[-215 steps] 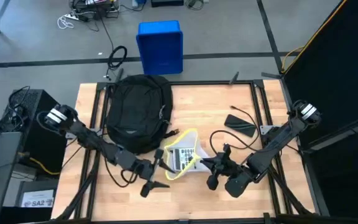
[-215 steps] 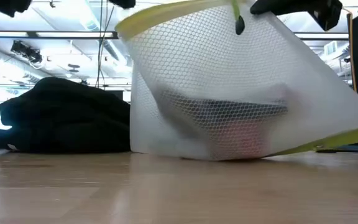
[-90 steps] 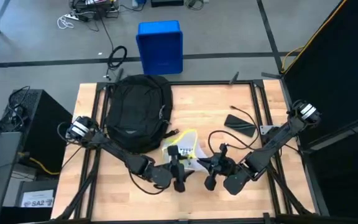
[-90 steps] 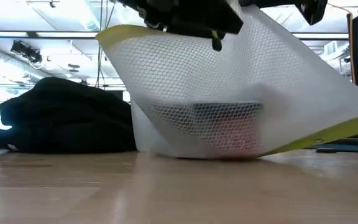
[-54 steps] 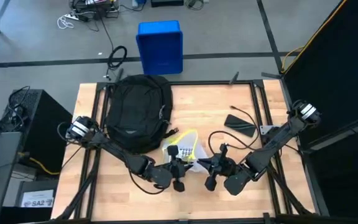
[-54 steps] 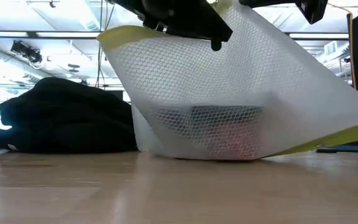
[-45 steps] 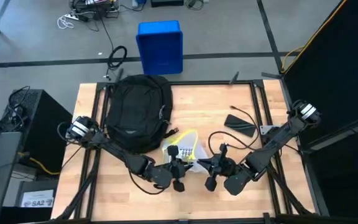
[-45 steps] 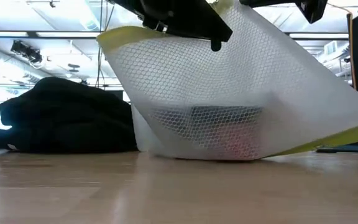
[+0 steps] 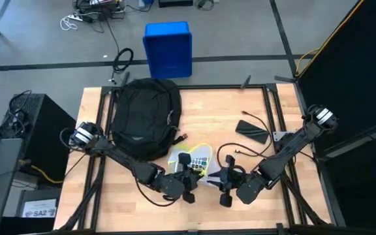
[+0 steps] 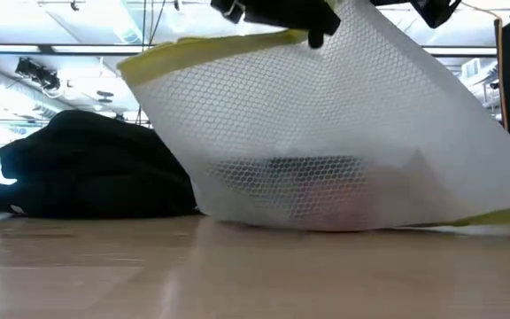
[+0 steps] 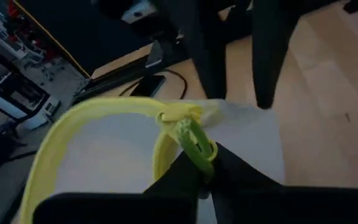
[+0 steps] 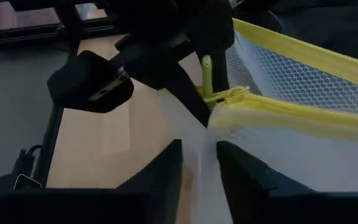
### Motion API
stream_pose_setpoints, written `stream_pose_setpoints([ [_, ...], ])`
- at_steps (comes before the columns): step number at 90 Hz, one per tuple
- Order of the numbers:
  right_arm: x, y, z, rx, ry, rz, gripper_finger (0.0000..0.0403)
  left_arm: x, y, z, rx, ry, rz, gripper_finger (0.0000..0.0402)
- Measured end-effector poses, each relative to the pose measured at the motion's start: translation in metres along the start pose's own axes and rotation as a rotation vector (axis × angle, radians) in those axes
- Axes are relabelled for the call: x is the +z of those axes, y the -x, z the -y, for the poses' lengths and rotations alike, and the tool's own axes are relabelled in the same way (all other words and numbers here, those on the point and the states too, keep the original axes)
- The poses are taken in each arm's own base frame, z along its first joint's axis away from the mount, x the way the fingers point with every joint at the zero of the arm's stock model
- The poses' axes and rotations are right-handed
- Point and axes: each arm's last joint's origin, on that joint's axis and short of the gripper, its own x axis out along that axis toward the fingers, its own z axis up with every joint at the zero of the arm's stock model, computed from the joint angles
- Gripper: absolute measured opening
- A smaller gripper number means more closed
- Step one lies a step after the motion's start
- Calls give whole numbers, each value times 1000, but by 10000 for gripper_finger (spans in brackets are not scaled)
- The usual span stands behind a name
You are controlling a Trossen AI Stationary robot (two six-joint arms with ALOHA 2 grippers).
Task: Unpack backpack
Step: Close the zip lock bag
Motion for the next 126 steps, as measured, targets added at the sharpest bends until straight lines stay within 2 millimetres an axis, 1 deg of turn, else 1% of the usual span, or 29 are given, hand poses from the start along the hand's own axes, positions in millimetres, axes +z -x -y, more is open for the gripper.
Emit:
stream_pose_setpoints([
  [10, 0, -1, 0, -1, 10, 5, 128, 8, 1, -2, -2, -11, -8, 0],
  [19, 2, -3, 3, -54, -11, 34, 157, 11, 2, -3, -1, -30, -14, 0],
  [26, 3, -4, 5, -96, -8, 57, 169, 13, 2, -3, -3, -32, -8, 0],
  [36, 6, -8, 10, -121, 0, 61, 171, 15, 2, -3, -13, -33, -9, 0],
  [46, 8, -14, 15, -126, 19, 45, 154, 14, 2, -3, -19, -40, -14, 0],
  [54, 8, -17, 18, -124, 53, 32, 128, 13, 2, -3, -20, -46, -21, 0],
  [63, 9, -19, 19, -106, 57, 15, 81, 11, 2, -3, -22, -64, -41, 0],
  [71, 7, -19, 19, -109, 83, 1, 25, 9, 4, -5, -28, -84, -63, 0],
  [75, 6, -18, 19, -106, 107, -4, 11, 9, 7, -6, -35, -93, -75, 0],
  [82, 4, -16, 17, -111, 113, -13, 7, 14, 16, -10, -24, -92, -78, 0],
  [98, -2, -1, 14, -123, 86, -32, 1, 26, 55, -18, 64, -136, -83, 0],
  [105, -2, 6, 11, -120, 52, -28, 1, 29, 69, -26, 82, -126, -93, 0],
  [112, 0, 14, 6, -118, 43, -17, 1, 27, 76, -33, 86, -106, -114, 0],
  [119, -1, 22, -1, -92, 67, -29, 0, 19, 82, -37, 110, -114, -153, 1],
  [126, 2, 31, -10, -52, 69, -22, 0, 13, 85, -38, 119, -80, -160, 1],
])
